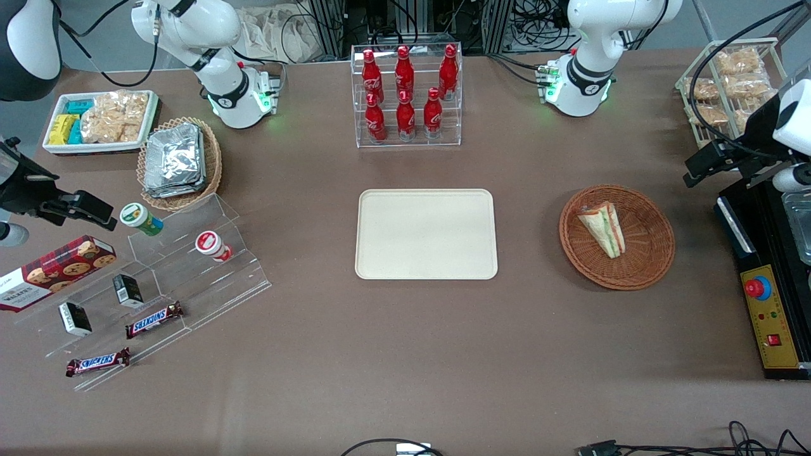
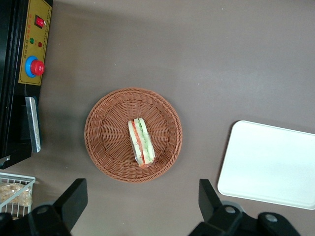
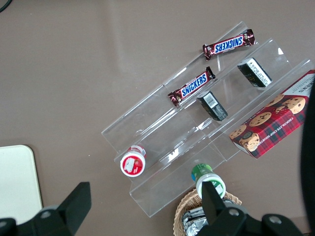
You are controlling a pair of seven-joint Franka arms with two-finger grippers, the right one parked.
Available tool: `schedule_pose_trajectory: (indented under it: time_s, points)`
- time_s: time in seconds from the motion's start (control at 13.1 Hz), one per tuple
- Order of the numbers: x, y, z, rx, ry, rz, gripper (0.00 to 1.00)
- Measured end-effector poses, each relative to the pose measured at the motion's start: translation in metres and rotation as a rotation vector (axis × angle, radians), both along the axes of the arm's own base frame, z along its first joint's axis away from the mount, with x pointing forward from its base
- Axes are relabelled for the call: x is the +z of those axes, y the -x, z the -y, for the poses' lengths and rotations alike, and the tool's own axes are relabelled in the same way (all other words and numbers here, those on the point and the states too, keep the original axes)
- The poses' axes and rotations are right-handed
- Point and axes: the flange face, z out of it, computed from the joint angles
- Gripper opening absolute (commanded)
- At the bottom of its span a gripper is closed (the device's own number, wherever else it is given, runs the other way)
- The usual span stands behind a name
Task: Place sandwich from basket to tray
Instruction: 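Move the left gripper over the wicker basket toward the wrapped sandwich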
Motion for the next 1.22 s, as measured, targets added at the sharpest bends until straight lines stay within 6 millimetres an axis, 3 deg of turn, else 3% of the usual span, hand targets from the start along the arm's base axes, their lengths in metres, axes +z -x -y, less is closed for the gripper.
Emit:
schedule_pose_trajectory:
  time_s: [0.38,0.84,1.07,1.22]
  points:
    - [-0.005,0.000,-0.003,0.003,-0.024,-0.018,1.00]
    - [-0.014,0.005,-0.024,0.040,-0.025,-0.080,1.00]
    - [-0.040,0.011,-0.024,0.040,-0.026,-0.107,1.00]
    - [-0.070,0.028,-0.024,0.042,-0.029,-0.073,1.00]
